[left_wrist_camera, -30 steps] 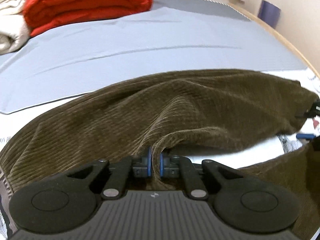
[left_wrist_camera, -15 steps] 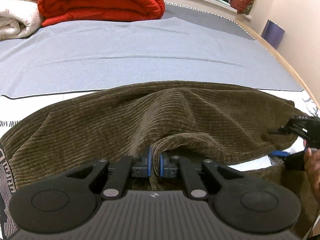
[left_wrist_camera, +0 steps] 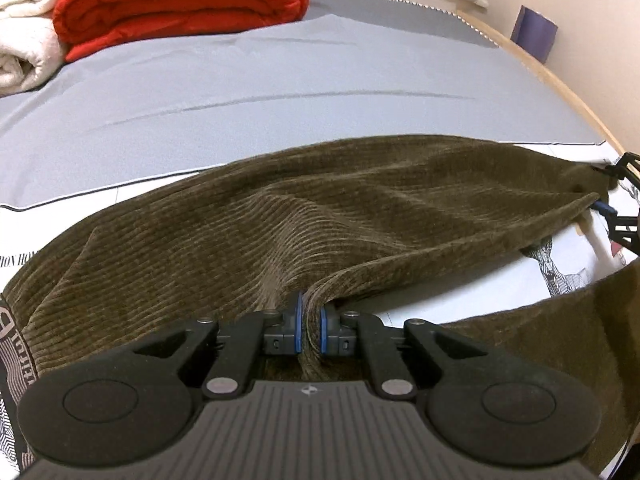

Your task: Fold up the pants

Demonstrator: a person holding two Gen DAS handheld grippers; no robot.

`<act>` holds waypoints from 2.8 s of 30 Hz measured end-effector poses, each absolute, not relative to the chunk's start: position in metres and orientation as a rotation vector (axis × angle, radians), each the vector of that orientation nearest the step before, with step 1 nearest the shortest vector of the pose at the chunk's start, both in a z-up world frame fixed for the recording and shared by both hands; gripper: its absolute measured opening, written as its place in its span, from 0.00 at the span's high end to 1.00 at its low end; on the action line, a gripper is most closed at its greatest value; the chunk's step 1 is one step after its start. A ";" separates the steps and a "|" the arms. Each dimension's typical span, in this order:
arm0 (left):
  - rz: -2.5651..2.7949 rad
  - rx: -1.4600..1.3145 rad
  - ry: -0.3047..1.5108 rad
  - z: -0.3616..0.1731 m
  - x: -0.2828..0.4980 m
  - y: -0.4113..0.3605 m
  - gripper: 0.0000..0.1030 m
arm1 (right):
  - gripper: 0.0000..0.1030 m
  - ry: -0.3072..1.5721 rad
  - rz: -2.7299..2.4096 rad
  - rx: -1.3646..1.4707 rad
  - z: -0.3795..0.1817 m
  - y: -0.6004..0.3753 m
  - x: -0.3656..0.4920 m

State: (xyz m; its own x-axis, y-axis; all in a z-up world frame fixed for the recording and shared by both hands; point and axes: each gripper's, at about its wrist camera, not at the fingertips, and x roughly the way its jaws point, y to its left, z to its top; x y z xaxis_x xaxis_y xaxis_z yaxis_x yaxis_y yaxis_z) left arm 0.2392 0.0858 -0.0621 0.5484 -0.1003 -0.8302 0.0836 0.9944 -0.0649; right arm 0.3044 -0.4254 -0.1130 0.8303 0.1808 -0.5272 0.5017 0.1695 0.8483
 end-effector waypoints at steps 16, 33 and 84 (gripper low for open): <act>-0.122 0.049 1.044 -0.069 0.238 0.084 0.91 | 0.49 0.692 -0.437 1.253 -0.132 -0.469 0.304; -0.128 0.054 1.056 -0.071 0.240 0.081 0.90 | 0.48 0.559 -0.091 1.354 -0.131 -0.459 0.345; -0.187 -0.065 0.985 -0.011 0.228 0.183 0.48 | 0.72 0.516 -0.727 0.729 -0.019 -0.497 0.264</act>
